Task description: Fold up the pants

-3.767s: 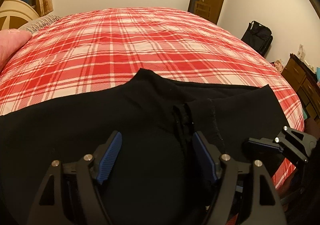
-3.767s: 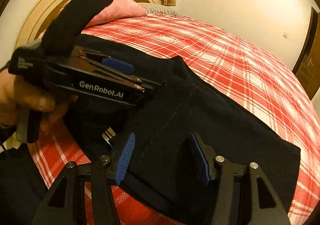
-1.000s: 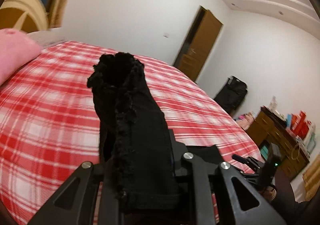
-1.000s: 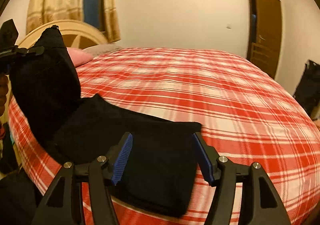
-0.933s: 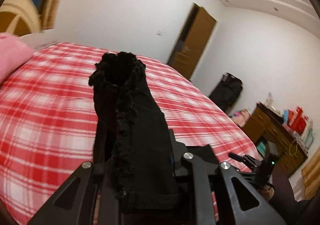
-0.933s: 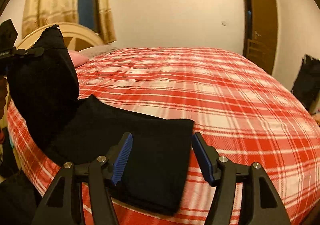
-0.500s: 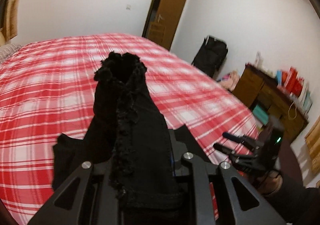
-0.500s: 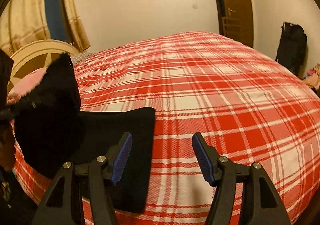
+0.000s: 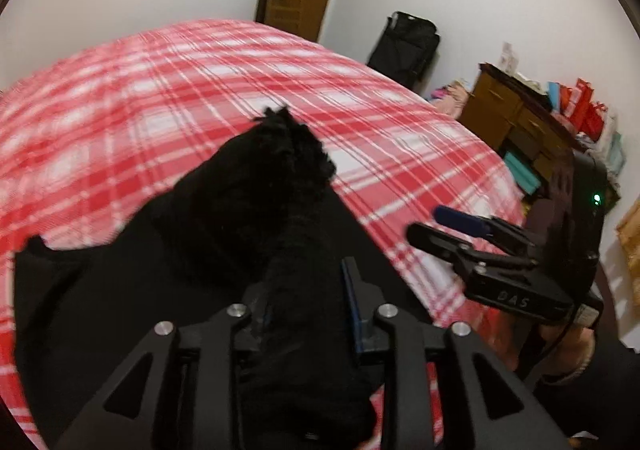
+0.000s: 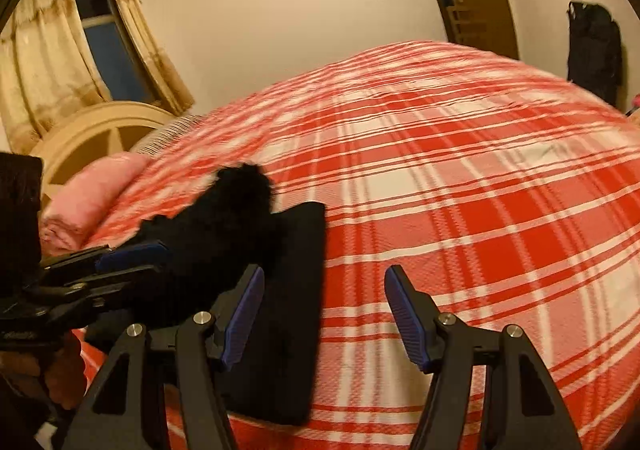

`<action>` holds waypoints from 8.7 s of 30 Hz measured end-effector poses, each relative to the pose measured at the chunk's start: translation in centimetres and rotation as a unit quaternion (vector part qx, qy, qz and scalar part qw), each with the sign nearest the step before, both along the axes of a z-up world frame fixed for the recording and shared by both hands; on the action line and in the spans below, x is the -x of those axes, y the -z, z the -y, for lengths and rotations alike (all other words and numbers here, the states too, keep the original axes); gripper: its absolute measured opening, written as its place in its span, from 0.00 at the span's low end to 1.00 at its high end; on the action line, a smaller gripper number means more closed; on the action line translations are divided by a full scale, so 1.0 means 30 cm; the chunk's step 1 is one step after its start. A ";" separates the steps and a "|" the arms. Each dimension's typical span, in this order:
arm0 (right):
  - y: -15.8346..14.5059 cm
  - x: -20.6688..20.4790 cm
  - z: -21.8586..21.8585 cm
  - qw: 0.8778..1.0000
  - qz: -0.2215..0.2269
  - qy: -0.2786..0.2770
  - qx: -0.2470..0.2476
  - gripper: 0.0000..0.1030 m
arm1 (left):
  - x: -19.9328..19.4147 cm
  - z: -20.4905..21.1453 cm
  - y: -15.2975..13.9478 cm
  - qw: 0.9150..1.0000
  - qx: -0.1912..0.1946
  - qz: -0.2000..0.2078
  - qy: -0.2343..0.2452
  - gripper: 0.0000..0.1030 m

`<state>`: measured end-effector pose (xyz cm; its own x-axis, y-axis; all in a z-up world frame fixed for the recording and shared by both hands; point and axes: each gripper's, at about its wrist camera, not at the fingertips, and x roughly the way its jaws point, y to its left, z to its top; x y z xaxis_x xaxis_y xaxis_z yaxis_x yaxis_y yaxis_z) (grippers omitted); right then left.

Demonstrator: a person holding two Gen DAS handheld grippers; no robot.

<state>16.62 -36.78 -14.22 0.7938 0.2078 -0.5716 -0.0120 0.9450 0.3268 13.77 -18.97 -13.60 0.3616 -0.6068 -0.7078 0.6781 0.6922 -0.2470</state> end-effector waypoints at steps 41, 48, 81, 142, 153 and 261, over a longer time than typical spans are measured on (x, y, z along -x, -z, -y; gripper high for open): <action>-0.134 -0.075 -0.185 0.994 -0.056 -0.005 0.090 0.50 | -0.017 -0.527 0.148 0.976 -0.038 0.044 -0.208 0.91; -0.162 -0.230 -0.329 0.989 -0.020 -0.125 0.071 0.50 | 0.006 -0.509 0.129 0.976 -0.038 0.057 -0.207 0.91; 0.079 0.016 -0.193 0.989 -0.069 -0.048 0.120 0.61 | 0.012 -0.506 0.177 0.978 -0.047 0.038 -0.201 1.00; 0.066 -0.154 -0.066 0.992 -0.100 -0.049 -0.065 0.25 | -0.191 -0.508 0.173 0.990 0.009 -0.012 -0.143 0.43; -0.049 -0.196 -0.107 0.991 -0.083 -0.076 -0.067 0.20 | -0.149 -0.558 0.083 0.985 0.059 -0.003 -0.161 0.17; -0.167 -0.404 -0.881 0.940 0.016 -0.277 0.198 0.61 | 0.120 -1.238 0.064 0.875 -0.049 0.057 -0.478 0.77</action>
